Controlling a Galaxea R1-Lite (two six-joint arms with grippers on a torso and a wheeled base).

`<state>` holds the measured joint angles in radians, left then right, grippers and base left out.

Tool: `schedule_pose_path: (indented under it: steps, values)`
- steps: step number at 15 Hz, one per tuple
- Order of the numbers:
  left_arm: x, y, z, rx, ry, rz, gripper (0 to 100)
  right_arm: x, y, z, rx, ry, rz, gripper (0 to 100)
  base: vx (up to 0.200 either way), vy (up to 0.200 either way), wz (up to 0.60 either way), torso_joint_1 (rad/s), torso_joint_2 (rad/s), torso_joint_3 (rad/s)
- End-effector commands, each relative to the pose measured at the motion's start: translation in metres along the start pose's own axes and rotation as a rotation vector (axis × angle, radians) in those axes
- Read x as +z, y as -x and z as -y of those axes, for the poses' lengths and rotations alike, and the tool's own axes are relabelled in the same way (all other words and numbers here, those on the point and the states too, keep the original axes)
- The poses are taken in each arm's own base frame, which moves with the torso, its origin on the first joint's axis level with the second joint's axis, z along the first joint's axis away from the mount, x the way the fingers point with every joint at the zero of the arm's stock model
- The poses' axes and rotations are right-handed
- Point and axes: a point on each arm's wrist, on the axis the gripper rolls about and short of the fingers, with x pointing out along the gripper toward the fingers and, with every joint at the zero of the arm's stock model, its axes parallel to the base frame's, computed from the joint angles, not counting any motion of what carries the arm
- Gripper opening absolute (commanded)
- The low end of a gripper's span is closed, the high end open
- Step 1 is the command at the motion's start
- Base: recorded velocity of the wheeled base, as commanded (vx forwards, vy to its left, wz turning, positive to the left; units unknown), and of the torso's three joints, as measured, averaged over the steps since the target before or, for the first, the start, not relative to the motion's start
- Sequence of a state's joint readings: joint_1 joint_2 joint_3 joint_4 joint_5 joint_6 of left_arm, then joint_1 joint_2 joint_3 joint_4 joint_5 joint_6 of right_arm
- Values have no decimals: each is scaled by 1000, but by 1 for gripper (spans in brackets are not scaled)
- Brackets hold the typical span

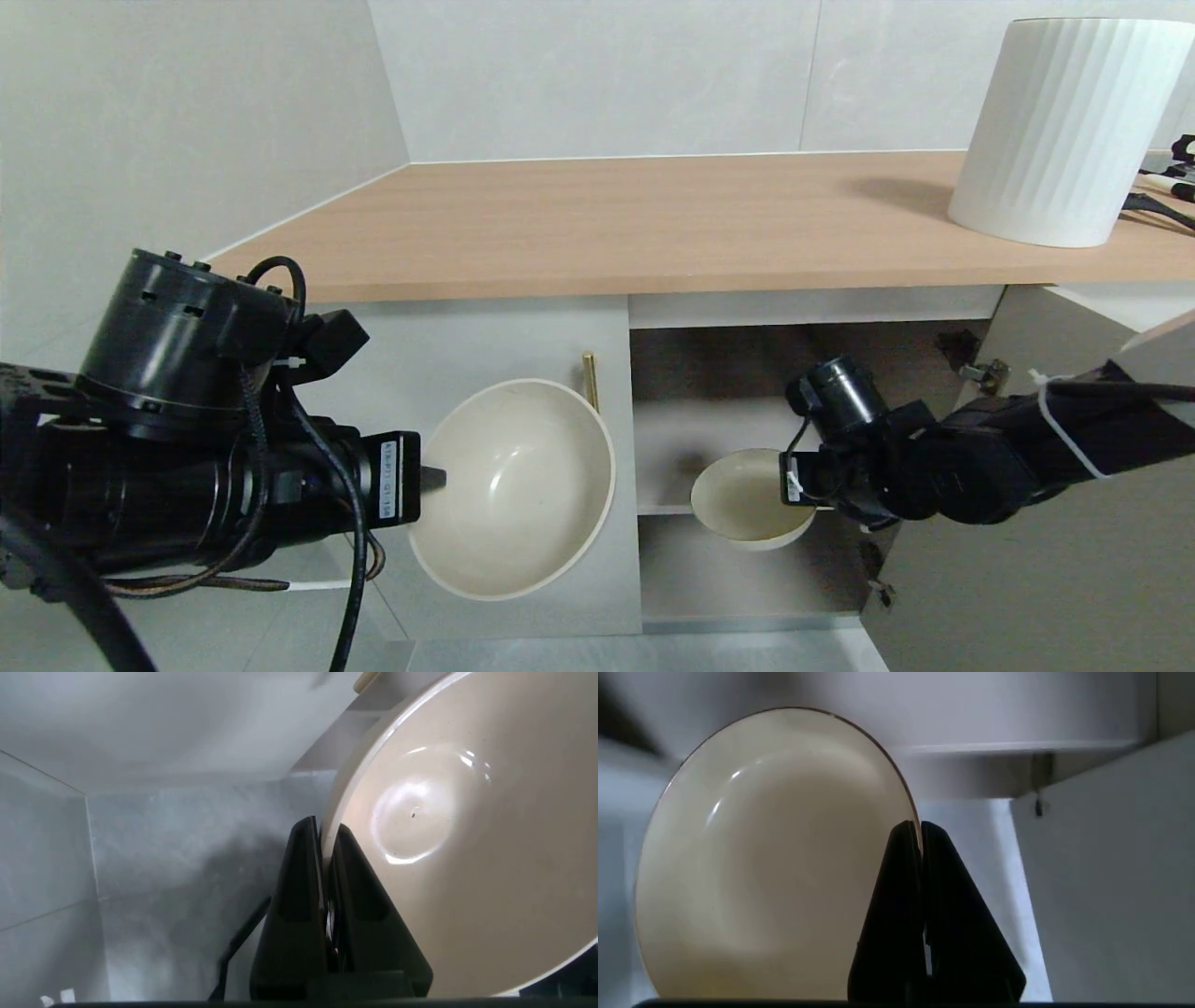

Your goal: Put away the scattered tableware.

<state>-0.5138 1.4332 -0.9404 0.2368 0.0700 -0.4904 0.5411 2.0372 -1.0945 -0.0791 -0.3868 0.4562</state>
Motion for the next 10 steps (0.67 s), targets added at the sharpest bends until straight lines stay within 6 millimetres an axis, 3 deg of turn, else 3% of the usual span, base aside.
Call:
schedule_pose_path:
  steps: [1,4,8,10]
  values:
    - [1,3,0,-4,1,13,0,10,-68,1,-79,-40,-17,0,0,0,0,0,0,0]
    - [2,10,0,-17,3,33,0,16,-108,5,-155,-68,8,0,0,0,0,0,0,0]
    - [2,10,0,-17,3,32,0,21,-132,6,-184,-86,30,0,0,0,0,0,0,0]
    - [2,10,1,-18,2,32,0,14,-153,7,-245,-82,36,0,0,0,0,0,0,0]
